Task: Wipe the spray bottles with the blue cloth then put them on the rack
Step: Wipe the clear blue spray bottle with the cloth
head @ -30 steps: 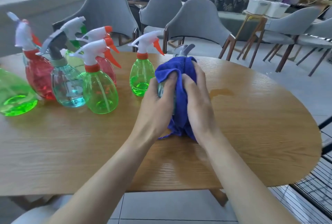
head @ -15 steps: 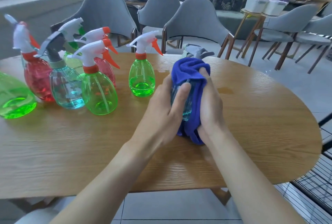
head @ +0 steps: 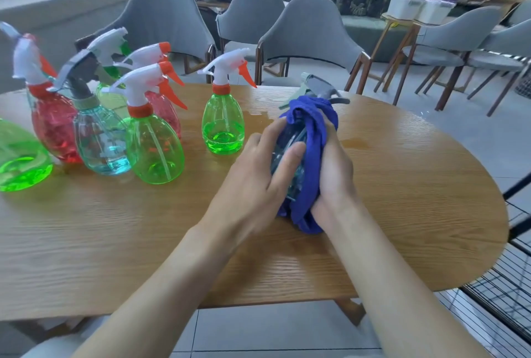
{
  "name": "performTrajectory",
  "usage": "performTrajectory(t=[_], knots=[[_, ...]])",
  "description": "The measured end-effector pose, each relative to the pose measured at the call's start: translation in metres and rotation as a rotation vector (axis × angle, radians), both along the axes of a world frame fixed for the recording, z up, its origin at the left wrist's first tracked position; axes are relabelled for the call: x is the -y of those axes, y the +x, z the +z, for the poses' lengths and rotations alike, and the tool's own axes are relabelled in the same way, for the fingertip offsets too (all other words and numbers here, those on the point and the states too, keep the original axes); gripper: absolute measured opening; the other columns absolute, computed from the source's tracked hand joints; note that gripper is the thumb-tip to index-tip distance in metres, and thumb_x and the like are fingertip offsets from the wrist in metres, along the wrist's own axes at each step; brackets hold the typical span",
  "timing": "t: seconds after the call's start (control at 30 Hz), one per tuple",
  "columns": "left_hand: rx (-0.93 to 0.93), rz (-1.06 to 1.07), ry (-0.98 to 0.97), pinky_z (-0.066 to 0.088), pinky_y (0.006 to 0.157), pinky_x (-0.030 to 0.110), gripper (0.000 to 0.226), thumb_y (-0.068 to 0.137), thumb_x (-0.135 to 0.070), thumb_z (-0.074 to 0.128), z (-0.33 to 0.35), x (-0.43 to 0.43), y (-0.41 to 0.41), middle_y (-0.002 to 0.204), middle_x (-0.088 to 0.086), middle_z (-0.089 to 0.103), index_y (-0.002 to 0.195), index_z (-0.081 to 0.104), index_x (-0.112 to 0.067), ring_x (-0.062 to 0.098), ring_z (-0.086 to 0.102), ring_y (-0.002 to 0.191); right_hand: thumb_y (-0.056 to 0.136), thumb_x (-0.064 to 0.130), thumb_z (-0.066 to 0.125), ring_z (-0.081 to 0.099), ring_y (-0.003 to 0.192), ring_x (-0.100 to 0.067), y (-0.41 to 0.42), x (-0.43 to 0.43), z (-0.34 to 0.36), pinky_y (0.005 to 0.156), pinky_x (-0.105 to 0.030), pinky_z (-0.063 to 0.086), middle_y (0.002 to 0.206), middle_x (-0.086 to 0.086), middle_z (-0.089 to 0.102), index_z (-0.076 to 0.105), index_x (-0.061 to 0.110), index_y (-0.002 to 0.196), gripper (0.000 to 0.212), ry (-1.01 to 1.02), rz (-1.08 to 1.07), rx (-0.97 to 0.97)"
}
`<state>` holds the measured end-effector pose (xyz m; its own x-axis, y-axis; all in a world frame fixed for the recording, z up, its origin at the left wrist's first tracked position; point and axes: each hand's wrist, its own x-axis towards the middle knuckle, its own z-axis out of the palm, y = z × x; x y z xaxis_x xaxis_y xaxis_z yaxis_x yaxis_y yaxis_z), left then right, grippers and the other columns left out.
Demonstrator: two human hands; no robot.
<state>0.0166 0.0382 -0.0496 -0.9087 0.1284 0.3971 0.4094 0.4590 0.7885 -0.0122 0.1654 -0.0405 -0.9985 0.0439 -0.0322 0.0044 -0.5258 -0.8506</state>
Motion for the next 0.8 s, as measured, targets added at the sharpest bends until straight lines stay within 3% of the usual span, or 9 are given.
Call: performTrajectory(t=[0.07, 0.17, 0.37, 0.43, 0.5, 0.57, 0.63, 0.8], knots=[[0.024, 0.041, 0.171, 0.047, 0.105, 0.031, 0.04, 0.112, -0.053, 0.038, 0.007, -0.001, -0.002, 0.13, -0.015, 0.067, 0.146, 0.052, -0.036, -0.001, 0.06, 0.124, 0.104, 0.035, 0.064, 0.074, 0.1, -0.03, 0.005, 0.01, -0.001, 0.088, -0.044, 0.062, 0.111, -0.014, 0.076, 0.067, 0.011, 0.131, 0.036, 0.031, 0.012, -0.066], [0.113, 0.101, 0.397, 0.054, 0.094, 0.029, 0.032, 0.116, -0.041, 0.036, 0.017, -0.001, -0.005, 0.115, -0.015, 0.074, 0.13, 0.063, -0.032, 0.0, 0.068, 0.11, 0.098, 0.033, 0.073, 0.071, 0.118, -0.036, 0.009, 0.02, -0.007, 0.105, -0.059, 0.054, 0.125, -0.015, 0.074, 0.068, 0.024, 0.126, 0.03, 0.078, 0.085, -0.154], [0.251, 0.034, 0.589, 0.06, 0.084, 0.032, 0.026, 0.113, -0.022, 0.047, 0.015, 0.002, -0.013, 0.11, 0.004, 0.08, 0.114, 0.072, -0.014, 0.017, 0.077, 0.103, 0.084, 0.034, 0.081, 0.07, 0.12, -0.037, 0.011, 0.013, -0.011, 0.103, -0.059, 0.054, 0.13, -0.016, 0.072, 0.061, 0.018, 0.137, 0.059, 0.101, 0.227, -0.133], [0.266, 0.015, 0.594, 0.059, 0.086, 0.037, 0.03, 0.114, -0.023, 0.046, 0.01, 0.003, -0.017, 0.113, 0.01, 0.079, 0.118, 0.071, -0.008, 0.022, 0.076, 0.107, 0.084, 0.037, 0.081, 0.072, 0.112, -0.037, 0.009, 0.01, -0.008, 0.097, -0.059, 0.055, 0.124, -0.017, 0.074, 0.066, 0.016, 0.131, 0.053, 0.115, 0.217, -0.1], [0.289, -0.045, 0.559, 0.056, 0.098, 0.047, 0.038, 0.116, -0.035, 0.04, 0.004, 0.003, -0.018, 0.124, 0.009, 0.076, 0.129, 0.07, -0.016, 0.027, 0.071, 0.122, 0.087, 0.043, 0.076, 0.073, 0.111, -0.037, 0.006, 0.004, -0.003, 0.097, -0.058, 0.055, 0.121, -0.016, 0.075, 0.072, 0.014, 0.126, 0.048, 0.096, 0.185, -0.034], [0.336, -0.135, 0.549, 0.05, 0.11, 0.056, 0.046, 0.114, -0.049, 0.034, 0.004, 0.0, -0.015, 0.138, 0.004, 0.071, 0.14, 0.065, -0.028, 0.026, 0.065, 0.133, 0.09, 0.049, 0.07, 0.07, 0.119, -0.04, 0.002, -0.005, 0.002, 0.103, -0.056, 0.055, 0.126, -0.02, 0.073, 0.071, 0.008, 0.13, 0.057, 0.023, 0.173, 0.017], [0.413, -0.188, 0.611, 0.047, 0.114, 0.06, 0.049, 0.113, -0.053, 0.036, 0.006, -0.003, -0.013, 0.14, 0.006, 0.07, 0.142, 0.063, -0.026, 0.028, 0.064, 0.133, 0.094, 0.051, 0.065, 0.07, 0.117, -0.039, 0.0, -0.011, 0.006, 0.103, -0.053, 0.056, 0.127, -0.021, 0.072, 0.067, 0.002, 0.135, 0.064, -0.033, 0.176, 0.034], [0.5, -0.143, 0.897, 0.055, 0.104, 0.045, 0.042, 0.115, -0.043, 0.038, 0.012, -0.008, -0.008, 0.124, 0.007, 0.078, 0.127, 0.071, -0.02, 0.023, 0.074, 0.117, 0.096, 0.054, 0.065, 0.073, 0.115, -0.036, 0.003, -0.004, 0.002, 0.105, -0.054, 0.055, 0.123, -0.018, 0.075, 0.072, 0.009, 0.13, 0.057, 0.01, 0.116, 0.031]])
